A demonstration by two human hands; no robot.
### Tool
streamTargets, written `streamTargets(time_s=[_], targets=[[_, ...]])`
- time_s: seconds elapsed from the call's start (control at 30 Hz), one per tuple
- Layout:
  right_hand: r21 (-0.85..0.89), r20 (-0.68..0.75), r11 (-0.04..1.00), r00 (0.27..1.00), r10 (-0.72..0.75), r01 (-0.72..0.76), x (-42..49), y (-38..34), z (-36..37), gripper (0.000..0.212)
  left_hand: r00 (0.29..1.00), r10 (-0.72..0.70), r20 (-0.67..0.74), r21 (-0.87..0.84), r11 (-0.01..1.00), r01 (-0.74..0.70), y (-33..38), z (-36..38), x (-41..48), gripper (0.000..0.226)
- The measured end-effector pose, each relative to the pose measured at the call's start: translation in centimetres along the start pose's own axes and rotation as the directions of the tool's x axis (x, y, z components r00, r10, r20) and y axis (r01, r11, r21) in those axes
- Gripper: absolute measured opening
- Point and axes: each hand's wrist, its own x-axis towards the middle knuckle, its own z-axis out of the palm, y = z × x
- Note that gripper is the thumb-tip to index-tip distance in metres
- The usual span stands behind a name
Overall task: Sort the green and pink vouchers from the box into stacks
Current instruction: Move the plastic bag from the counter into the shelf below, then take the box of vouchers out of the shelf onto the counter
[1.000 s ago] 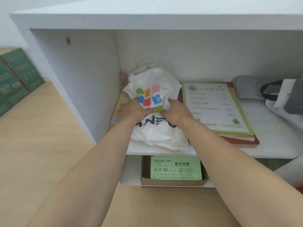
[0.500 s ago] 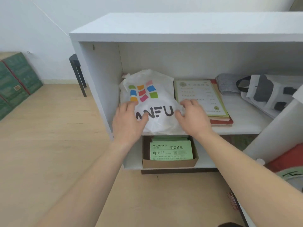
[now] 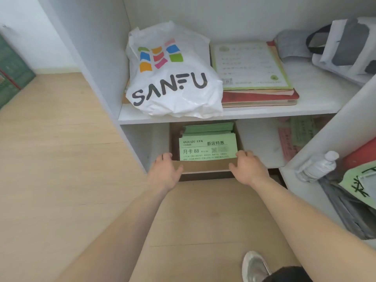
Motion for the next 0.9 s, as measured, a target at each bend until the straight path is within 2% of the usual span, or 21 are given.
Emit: streamTargets(time_s=[0.2, 0.37, 0.5, 0.6, 0.67, 0.77, 0.9], targets=[[0.106, -0.061, 0.991, 0.995, 0.085, -0.078, 6.5, 2.8, 2.0, 0.047, 0.995, -0.071, -0.07, -0.06, 0.996, 0.067, 0.4, 3.5, 5.8, 0.066], [0.325, -0.022, 0.933, 0.985, 0.173, -0.156, 11.3, 4.7, 3.5, 0.048, 0.986, -0.149, -0.077, -0.07, 0.987, 0.144, -0.1, 5.0, 10.2, 0.066], [0.378, -0.05, 0.912, 0.98, 0.192, -0.16, 15.1, 5.0, 4.3, 0.031, 0.964, -0.266, -0.001, -0.177, 0.949, 0.262, -1.4, 6.3, 14.1, 0.042], [0.4, 0.05, 0.893, 0.978, 0.203, -0.205, 17.0, 5.6, 5.4, 0.032, 0.95, -0.311, 0.014, -0.218, 0.927, 0.307, -2.0, 7.3, 15.7, 0.036], [0.404, 0.092, 0.883, 0.971, 0.223, -0.241, 17.6, 5.7, 6.0, 0.034, 0.95, -0.314, 0.002, -0.233, 0.923, 0.306, -2.2, 7.7, 16.0, 0.036], [0.396, 0.076, 0.88, 0.965, 0.253, -0.262, 16.5, 5.5, 6.2, 0.028, 0.958, -0.286, -0.002, -0.236, 0.931, 0.277, -2.5, 7.5, 15.1, 0.034], [0.425, 0.085, 0.862, 0.961, 0.265, -0.275, 10.6, 6.0, 6.4, 0.029, 0.967, -0.256, 0.021, -0.206, 0.945, 0.254, -3.0, 6.5, 10.4, 0.032]])
